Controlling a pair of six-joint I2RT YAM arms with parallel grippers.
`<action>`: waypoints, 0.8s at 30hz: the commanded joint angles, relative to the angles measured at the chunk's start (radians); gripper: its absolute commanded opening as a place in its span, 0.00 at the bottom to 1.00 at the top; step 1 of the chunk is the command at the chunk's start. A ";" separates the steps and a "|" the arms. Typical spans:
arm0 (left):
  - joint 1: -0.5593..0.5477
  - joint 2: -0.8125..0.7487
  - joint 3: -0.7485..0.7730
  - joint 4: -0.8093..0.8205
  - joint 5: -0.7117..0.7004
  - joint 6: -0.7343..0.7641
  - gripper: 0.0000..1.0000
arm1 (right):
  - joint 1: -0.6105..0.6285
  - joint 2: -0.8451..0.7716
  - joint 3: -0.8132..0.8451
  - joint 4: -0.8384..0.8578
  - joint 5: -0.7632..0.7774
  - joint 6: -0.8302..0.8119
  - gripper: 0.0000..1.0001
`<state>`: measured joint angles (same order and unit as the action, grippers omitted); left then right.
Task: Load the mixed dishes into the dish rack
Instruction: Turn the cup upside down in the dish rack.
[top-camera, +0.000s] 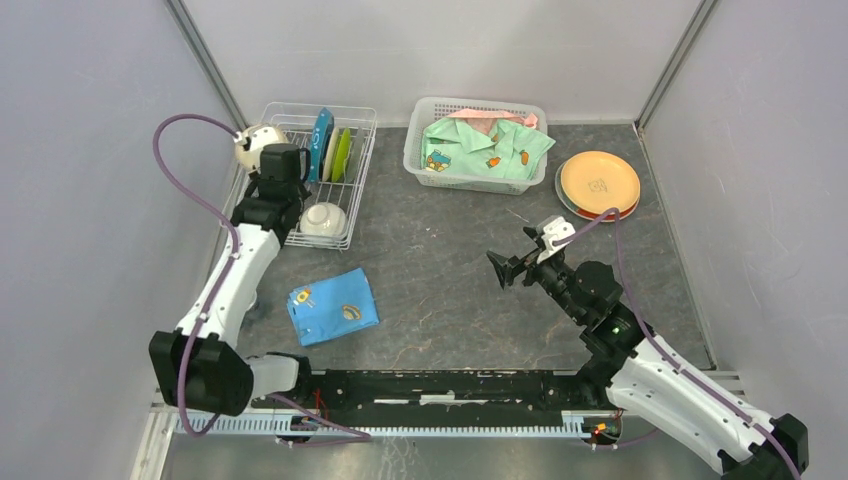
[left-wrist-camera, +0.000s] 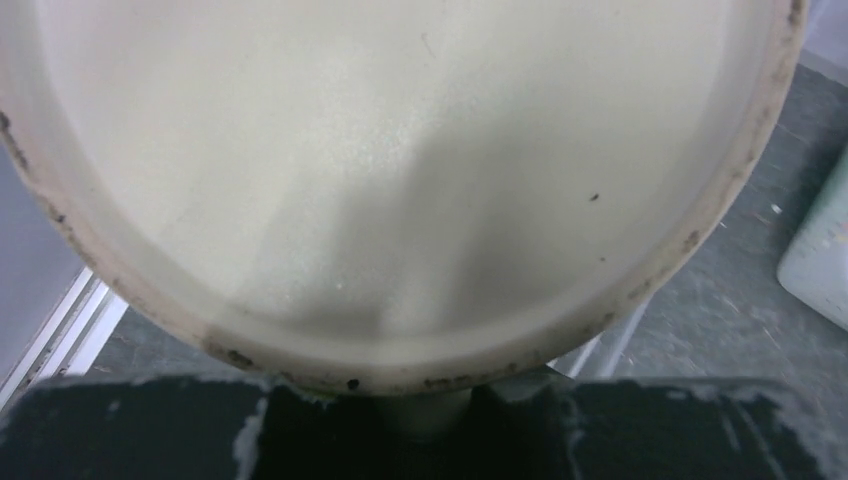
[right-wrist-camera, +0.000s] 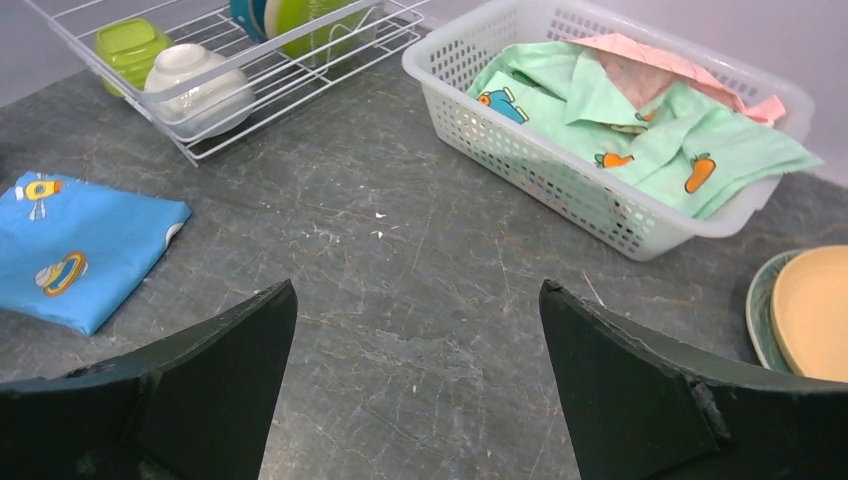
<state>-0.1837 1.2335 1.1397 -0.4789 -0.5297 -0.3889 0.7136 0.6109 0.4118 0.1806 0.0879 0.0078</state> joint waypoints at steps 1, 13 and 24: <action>0.081 0.041 0.049 0.197 -0.059 0.007 0.02 | 0.005 -0.025 0.016 -0.013 0.085 0.094 0.98; 0.141 0.308 0.165 0.289 -0.051 -0.075 0.02 | 0.005 -0.069 0.040 -0.070 0.119 0.067 0.98; 0.181 0.447 0.226 0.323 0.010 -0.073 0.02 | 0.005 -0.073 0.054 -0.094 0.118 0.071 0.98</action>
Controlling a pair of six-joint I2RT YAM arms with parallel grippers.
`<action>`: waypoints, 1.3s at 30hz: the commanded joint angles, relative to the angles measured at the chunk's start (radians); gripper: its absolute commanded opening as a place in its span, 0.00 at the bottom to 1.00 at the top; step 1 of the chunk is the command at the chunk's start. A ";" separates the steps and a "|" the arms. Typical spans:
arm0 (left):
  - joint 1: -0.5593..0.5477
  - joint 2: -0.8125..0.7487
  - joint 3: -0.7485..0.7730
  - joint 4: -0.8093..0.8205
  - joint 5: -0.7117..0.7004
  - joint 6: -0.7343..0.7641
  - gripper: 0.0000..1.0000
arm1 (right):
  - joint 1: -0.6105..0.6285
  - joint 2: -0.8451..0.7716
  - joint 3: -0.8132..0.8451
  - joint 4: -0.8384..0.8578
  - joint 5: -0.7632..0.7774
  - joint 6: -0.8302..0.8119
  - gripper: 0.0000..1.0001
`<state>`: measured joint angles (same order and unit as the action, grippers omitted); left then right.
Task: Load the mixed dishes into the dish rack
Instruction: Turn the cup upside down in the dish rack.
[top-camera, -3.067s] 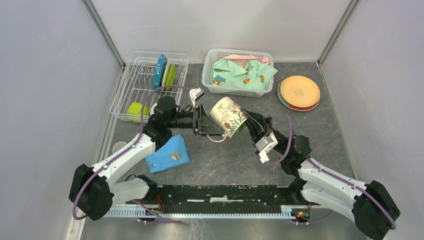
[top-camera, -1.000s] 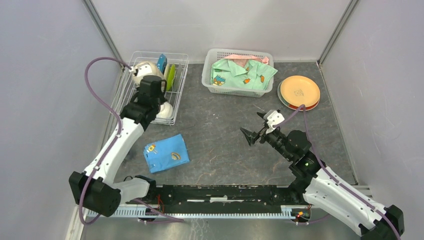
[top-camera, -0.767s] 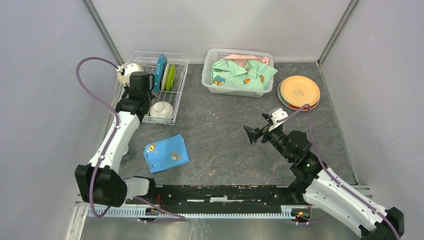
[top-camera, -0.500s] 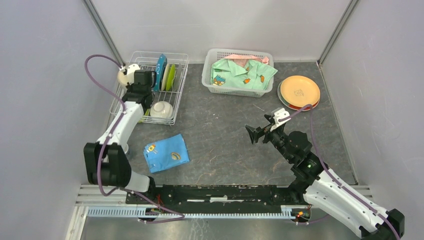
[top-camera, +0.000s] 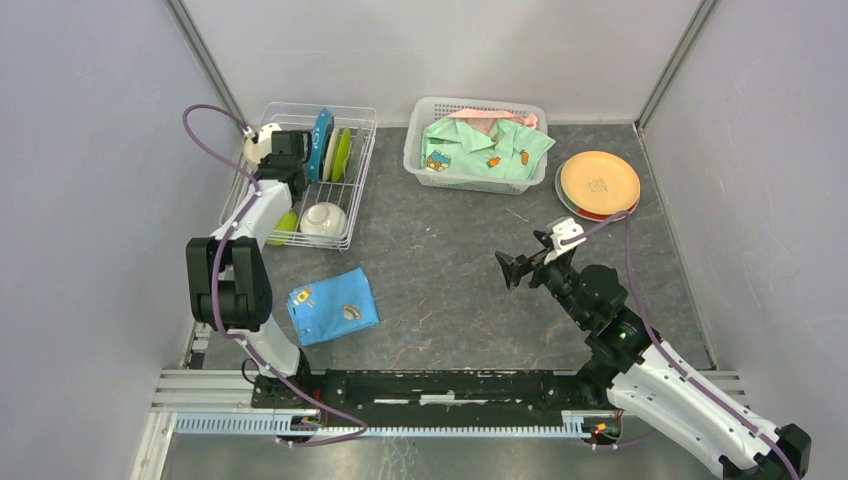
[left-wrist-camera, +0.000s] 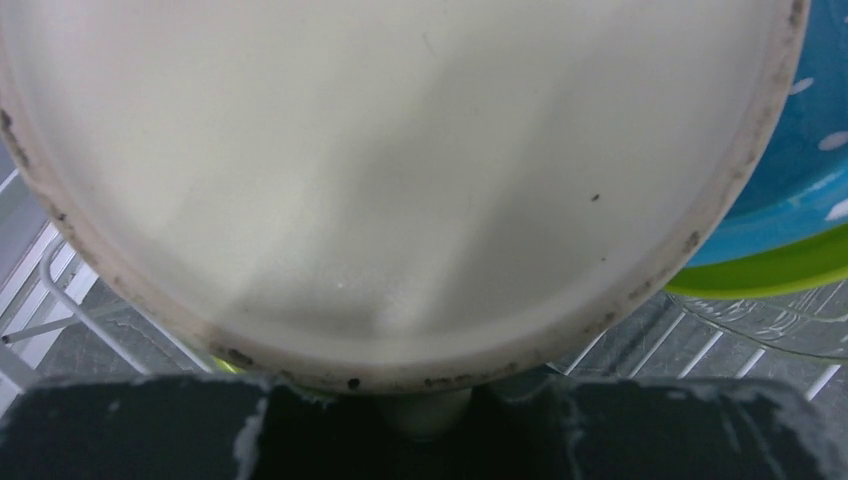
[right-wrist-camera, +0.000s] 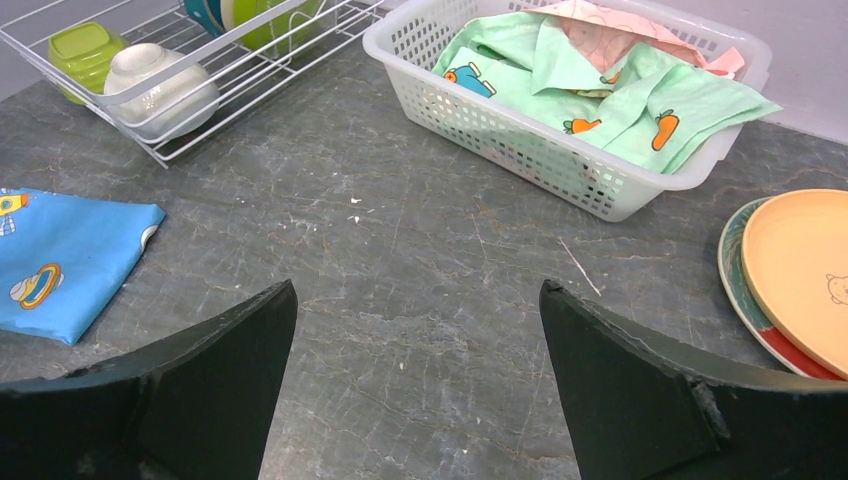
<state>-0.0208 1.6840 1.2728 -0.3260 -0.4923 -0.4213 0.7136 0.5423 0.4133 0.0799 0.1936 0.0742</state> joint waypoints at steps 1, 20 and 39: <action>0.019 0.005 0.102 0.166 -0.026 -0.036 0.02 | 0.005 -0.005 0.054 0.008 0.012 0.004 0.98; 0.088 0.141 0.122 0.174 0.071 -0.050 0.02 | 0.005 0.012 0.067 0.007 0.011 0.008 0.98; 0.088 0.183 0.151 0.101 0.101 -0.058 0.25 | 0.005 0.011 0.074 -0.015 0.024 0.012 0.98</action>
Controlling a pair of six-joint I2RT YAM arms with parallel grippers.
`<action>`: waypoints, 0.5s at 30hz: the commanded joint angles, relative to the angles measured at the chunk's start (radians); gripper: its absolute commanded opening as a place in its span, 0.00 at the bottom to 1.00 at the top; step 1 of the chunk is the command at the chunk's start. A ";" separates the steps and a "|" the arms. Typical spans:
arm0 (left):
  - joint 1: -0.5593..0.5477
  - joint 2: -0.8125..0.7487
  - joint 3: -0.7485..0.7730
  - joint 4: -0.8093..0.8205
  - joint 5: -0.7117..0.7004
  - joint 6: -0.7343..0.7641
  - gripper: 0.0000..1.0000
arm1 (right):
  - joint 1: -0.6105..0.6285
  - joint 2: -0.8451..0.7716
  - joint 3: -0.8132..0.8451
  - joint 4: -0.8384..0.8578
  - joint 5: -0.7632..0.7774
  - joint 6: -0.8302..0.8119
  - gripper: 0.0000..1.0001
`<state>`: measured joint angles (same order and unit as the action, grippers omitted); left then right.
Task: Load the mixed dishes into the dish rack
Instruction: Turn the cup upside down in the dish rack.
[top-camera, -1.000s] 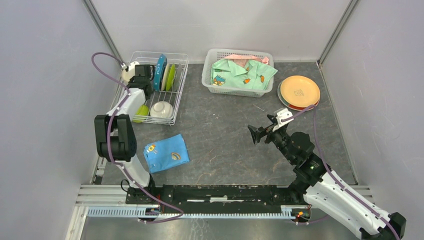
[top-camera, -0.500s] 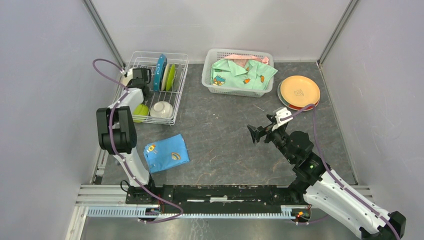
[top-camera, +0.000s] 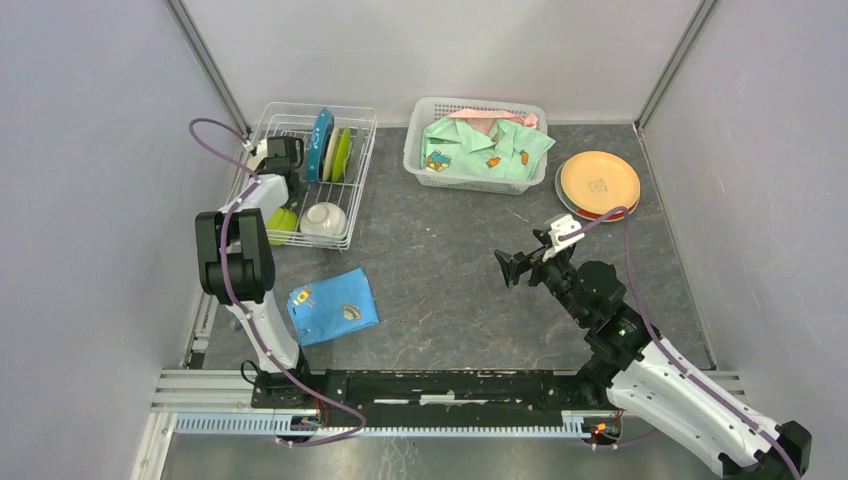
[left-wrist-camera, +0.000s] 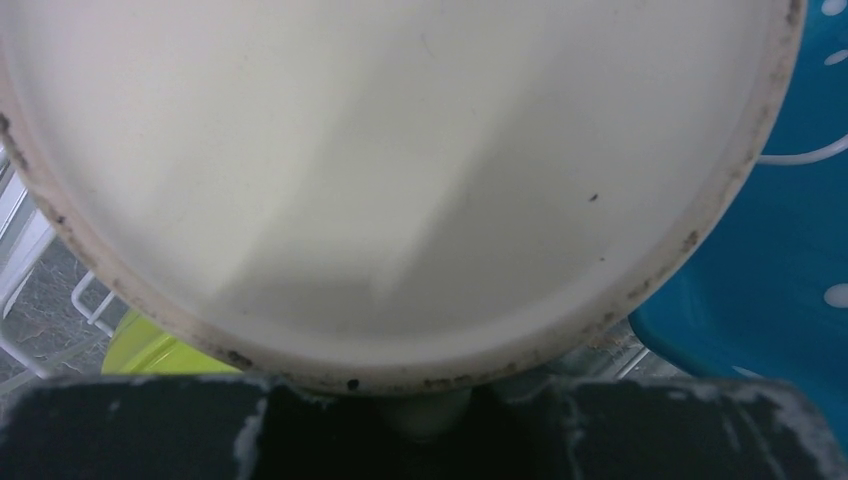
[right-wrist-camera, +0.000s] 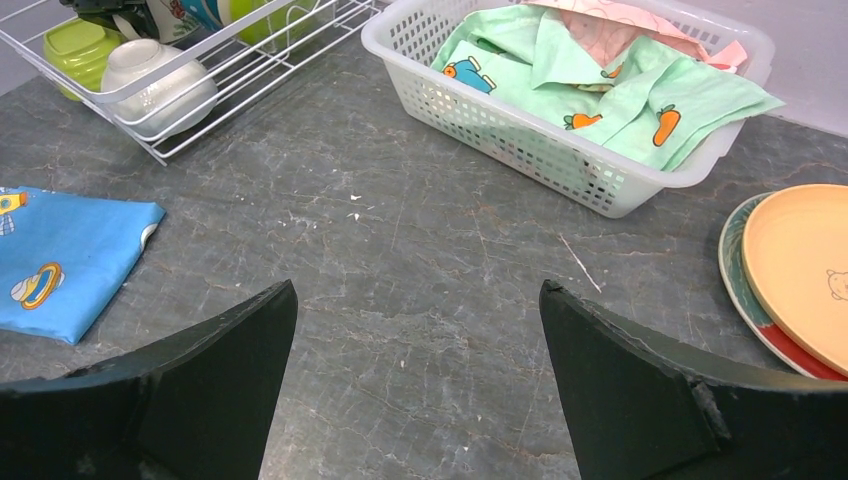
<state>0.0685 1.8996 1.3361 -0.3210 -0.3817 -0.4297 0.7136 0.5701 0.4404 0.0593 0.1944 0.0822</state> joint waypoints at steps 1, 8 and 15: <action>-0.001 -0.039 0.088 0.093 -0.010 -0.049 0.28 | 0.006 -0.024 0.042 0.008 0.023 0.007 0.98; -0.001 -0.066 0.098 0.052 -0.011 -0.048 0.47 | 0.006 -0.033 0.033 0.010 0.019 0.023 0.98; -0.001 -0.103 0.105 0.008 0.013 -0.053 0.51 | 0.006 -0.041 0.032 0.001 0.000 0.043 0.98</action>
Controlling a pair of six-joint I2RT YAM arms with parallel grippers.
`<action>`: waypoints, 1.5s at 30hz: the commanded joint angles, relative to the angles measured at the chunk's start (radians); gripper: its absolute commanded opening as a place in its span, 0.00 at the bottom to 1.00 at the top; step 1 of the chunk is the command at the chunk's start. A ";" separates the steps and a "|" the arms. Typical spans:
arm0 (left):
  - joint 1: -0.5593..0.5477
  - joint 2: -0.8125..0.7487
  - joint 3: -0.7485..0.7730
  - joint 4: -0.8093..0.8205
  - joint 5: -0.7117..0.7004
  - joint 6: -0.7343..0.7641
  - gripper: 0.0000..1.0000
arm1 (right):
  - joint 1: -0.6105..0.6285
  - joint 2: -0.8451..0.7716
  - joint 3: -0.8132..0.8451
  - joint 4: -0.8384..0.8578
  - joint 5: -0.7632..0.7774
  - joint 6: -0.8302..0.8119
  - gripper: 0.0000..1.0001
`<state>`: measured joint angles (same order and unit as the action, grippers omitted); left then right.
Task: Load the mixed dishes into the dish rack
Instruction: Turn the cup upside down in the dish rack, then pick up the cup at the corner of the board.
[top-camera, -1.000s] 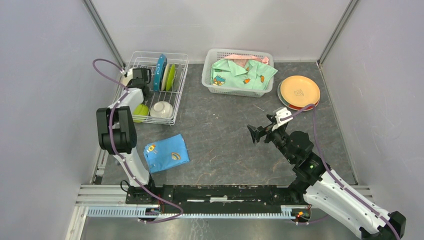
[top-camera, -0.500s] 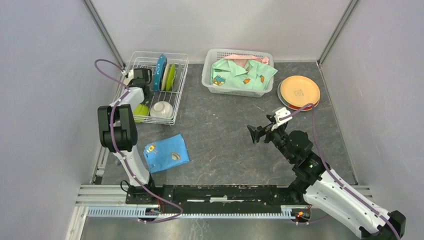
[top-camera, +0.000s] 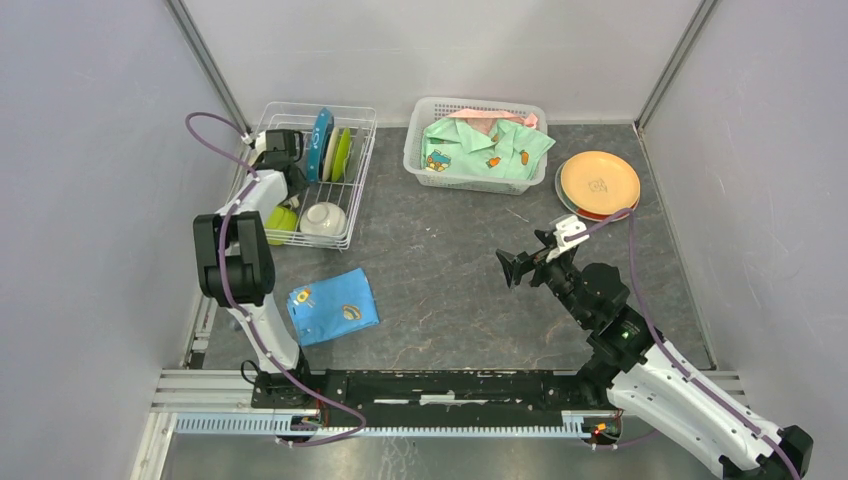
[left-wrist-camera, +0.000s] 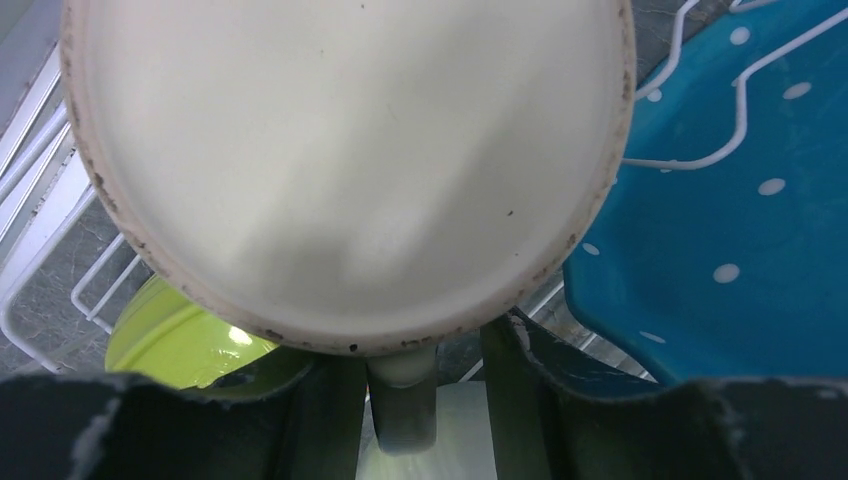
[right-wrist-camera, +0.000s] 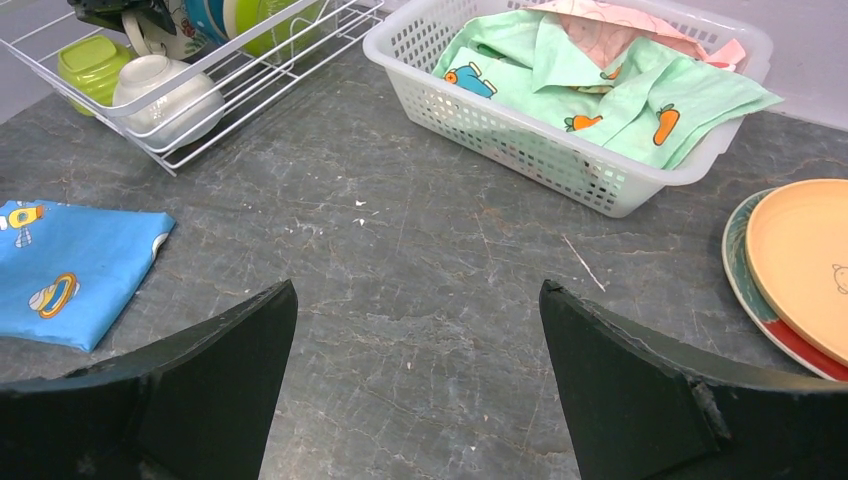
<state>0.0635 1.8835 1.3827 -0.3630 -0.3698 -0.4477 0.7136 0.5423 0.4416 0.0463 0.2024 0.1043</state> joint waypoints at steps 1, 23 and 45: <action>0.004 -0.103 0.054 0.047 0.006 -0.032 0.53 | 0.005 -0.015 0.028 0.010 -0.005 0.018 0.98; 0.005 -0.467 -0.094 -0.277 -0.302 -0.351 0.77 | 0.004 0.087 0.029 -0.040 0.082 0.126 0.98; 0.010 -0.534 -0.346 -0.732 -0.444 -0.854 0.75 | 0.005 0.114 0.028 -0.028 0.063 0.132 0.98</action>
<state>0.0662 1.3705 1.0557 -1.0737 -0.7761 -1.1870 0.7136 0.6617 0.4412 -0.0124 0.2668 0.2241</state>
